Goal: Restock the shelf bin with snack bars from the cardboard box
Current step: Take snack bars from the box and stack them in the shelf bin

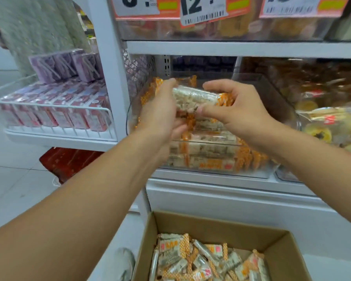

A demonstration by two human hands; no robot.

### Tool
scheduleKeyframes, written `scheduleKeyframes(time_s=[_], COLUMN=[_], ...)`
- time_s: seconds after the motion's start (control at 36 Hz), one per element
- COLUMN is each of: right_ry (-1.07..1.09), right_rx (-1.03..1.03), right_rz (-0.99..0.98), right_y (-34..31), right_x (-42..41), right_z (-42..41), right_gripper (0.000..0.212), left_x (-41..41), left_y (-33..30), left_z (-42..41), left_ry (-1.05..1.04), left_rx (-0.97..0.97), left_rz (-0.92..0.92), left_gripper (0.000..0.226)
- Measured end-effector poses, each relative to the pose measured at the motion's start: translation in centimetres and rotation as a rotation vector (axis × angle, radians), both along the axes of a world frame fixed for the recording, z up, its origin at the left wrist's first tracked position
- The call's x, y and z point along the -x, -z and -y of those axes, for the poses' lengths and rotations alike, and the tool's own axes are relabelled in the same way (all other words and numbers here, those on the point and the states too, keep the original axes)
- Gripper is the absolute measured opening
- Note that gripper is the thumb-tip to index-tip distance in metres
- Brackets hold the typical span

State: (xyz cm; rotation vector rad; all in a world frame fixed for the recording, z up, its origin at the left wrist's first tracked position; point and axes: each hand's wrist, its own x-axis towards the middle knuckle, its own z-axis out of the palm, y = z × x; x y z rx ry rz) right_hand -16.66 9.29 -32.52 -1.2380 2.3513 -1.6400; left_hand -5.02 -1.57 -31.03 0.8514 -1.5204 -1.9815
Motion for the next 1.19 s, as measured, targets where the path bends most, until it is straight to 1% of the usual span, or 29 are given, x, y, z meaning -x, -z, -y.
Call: scheduleKeyframes(time_s=[0.06, 0.08, 0.11, 0.17, 0.19, 0.22, 0.28, 0.33, 0.36, 0.39, 0.44, 0.5, 0.53, 0.56, 0.61, 0.64, 0.67, 0.72, 0.78, 0.86, 0.89, 0.94, 0.97, 1.06, 1.08, 1.14, 1.19], right_ry=[-0.021, -0.034, -0.044, -0.078, -0.103, -0.124, -0.14, -0.138, -0.128, -0.112, -0.058, 0.043, 0.101, 0.131, 0.094, 0.077, 0.07, 0.07, 0.061, 0.009, -0.015, -0.048, -0.055, -0.063, -0.054, -0.041, -0.025], right_rx=[-0.027, -0.028, -0.036, -0.061, -0.075, -0.092, -0.115, -0.147, -0.191, -0.245, -0.309, -0.304, -0.296, -0.277, -0.198, -0.172, -0.167, -0.182, -0.185, -0.182, -0.186, -0.217, -0.221, -0.163, -0.143, -0.133, -0.131], right_rz=[0.035, 0.054, 0.07, 0.09, 0.088, 0.071, 0.018, -0.039, -0.087, -0.141, -0.203, -0.171, -0.13, -0.067, 0.073, 0.103, 0.1, 0.076, 0.097, 0.14, 0.14, 0.145, 0.155, 0.198, 0.205, 0.157, 0.115], right_y=[0.1, 0.3, 0.5, 1.0, 1.3, 1.6, 2.2, 2.5, 2.6, 2.5, 2.4, 2.2, 2.1, 2.0, 2.4, 2.6, 2.9, 3.2, 3.1, 2.7, 2.6, 2.2, 1.9, 1.8, 1.9, 2.5, 3.0], right_x=[1.2, 1.7, 2.2, 2.8, 2.8, 2.8, 2.7, 2.5, 2.4, 2.3, 2.0, 2.0, 2.0, 2.1, 2.2, 2.2, 2.2, 2.4, 2.5, 2.4, 2.4, 2.4, 2.4, 2.8, 2.8, 2.6, 2.4], right_z=[0.7, 1.1, 1.5, 2.4, 2.9, 3.3, 4.0, 4.2, 4.2, 4.2, 4.2, 4.0, 3.8, 3.7, 3.6, 3.7, 3.9, 4.3, 4.5, 4.5, 4.4, 4.2, 4.0, 3.7, 3.7, 3.9, 4.1], right_gripper=[0.052, 0.053, 0.054, 0.059, 0.061, 0.062, 0.062, 0.063, 0.064, 0.067, 0.079, 0.093, 0.095, 0.091, 0.065, 0.057, 0.055, 0.055, 0.055, 0.068, 0.065, 0.046, 0.041, 0.054, 0.053, 0.047, 0.045], left_x=[-0.5, -0.9, -1.3, -1.8, -1.9, -1.7, -1.3, -0.9, -0.9, -0.8, -0.8, -0.7, -0.5, -0.3, -0.2, -0.2, -0.4, -0.7, -0.8, -0.7, -0.7, -0.6, -0.7, -0.9, -0.8, -0.8, -0.8], left_y=[0.6, 0.9, 1.4, 2.1, 2.4, 2.6, 2.7, 3.0, 3.1, 3.2, 3.3, 3.3, 3.3, 3.4, 3.4, 3.5, 3.4, 3.5, 3.4, 3.2, 3.2, 3.1, 3.0, 3.1, 3.2, 3.5, 4.0], left_z=[2.2, 3.1, 3.7, 4.5, 4.9, 5.3, 6.0, 6.7, 7.0, 7.3, 7.7, 7.9, 8.0, 8.0, 7.8, 7.8, 7.7, 7.6, 7.4, 7.3, 7.2, 7.1, 7.1, 7.6, 7.9, 8.5, 8.8], left_ry=[-0.234, -0.289, -0.279, -0.152, -0.094, -0.052, 0.046, 0.151, 0.189, 0.224, 0.267, 0.265, 0.259, 0.251, 0.237, 0.233, 0.231, 0.232, 0.243, 0.239, 0.24, 0.275, 0.295, 0.348, 0.366, 0.4, 0.413], left_rx=[0.287, 0.474, 0.675, 1.097, 1.29, 1.437, 1.598, 1.65, 1.659, 1.671, 1.698, 1.725, 1.752, 1.795, 1.871, 1.882, 1.881, 1.86, 1.824, 1.781, 1.777, 1.747, 1.718, 1.684, 1.687, 1.688, 1.69], left_rz=[0.101, 0.144, 0.183, 0.251, 0.28, 0.306, 0.375, 0.477, 0.53, 0.567, 0.613, 0.652, 0.688, 0.734, 0.817, 0.842, 0.852, 0.834, 0.801, 0.719, 0.699, 0.685, 0.684, 0.658, 0.641, 0.608, 0.562], left_gripper=[0.039, 0.045, 0.053, 0.068, 0.072, 0.073, 0.069, 0.05, 0.041, 0.036, 0.036, 0.039, 0.043, 0.051, 0.066, 0.069, 0.07, 0.068, 0.066, 0.067, 0.066, 0.067, 0.068, 0.074, 0.076, 0.08, 0.078])
